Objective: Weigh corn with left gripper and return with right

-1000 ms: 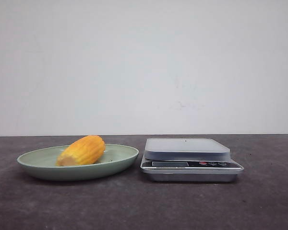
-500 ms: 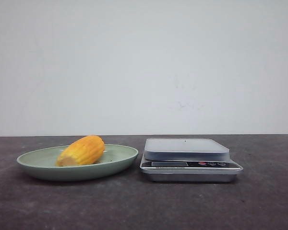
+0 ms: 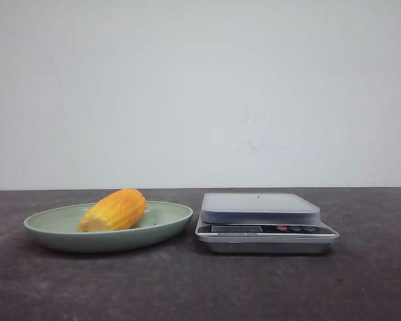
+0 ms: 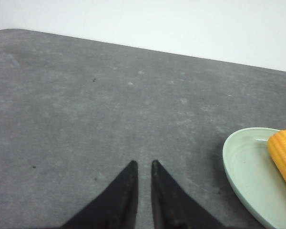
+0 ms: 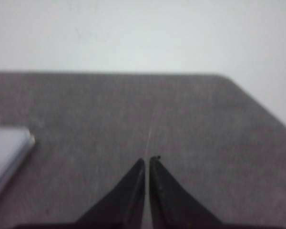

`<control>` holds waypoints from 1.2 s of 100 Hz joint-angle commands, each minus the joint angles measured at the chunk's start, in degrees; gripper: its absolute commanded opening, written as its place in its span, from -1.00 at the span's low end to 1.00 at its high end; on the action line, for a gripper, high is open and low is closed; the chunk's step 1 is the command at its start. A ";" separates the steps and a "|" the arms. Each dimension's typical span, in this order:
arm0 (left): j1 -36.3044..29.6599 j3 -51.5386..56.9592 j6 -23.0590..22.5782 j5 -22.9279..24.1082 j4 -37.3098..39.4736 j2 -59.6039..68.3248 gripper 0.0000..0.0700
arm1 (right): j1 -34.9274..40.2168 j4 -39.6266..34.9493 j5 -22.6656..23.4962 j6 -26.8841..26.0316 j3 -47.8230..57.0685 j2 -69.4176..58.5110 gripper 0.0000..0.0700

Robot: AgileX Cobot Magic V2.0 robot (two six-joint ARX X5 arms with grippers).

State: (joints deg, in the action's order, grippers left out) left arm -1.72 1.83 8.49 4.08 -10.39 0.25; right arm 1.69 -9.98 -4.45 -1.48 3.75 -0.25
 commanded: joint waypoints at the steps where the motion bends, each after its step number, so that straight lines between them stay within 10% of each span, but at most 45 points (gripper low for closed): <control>1: 0.15 -1.03 -0.44 -0.24 -0.31 -0.07 -0.99 | 0.02 0.87 0.20 0.33 -0.81 0.00 -0.97; 120: 0.15 -1.03 -0.44 -0.24 -0.31 -0.07 -0.99 | 0.04 0.98 1.46 0.26 -2.99 0.02 -0.97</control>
State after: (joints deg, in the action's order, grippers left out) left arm -1.72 1.83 8.49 4.08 -10.39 0.25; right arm 1.72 -9.74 -2.83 -1.48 1.02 -0.30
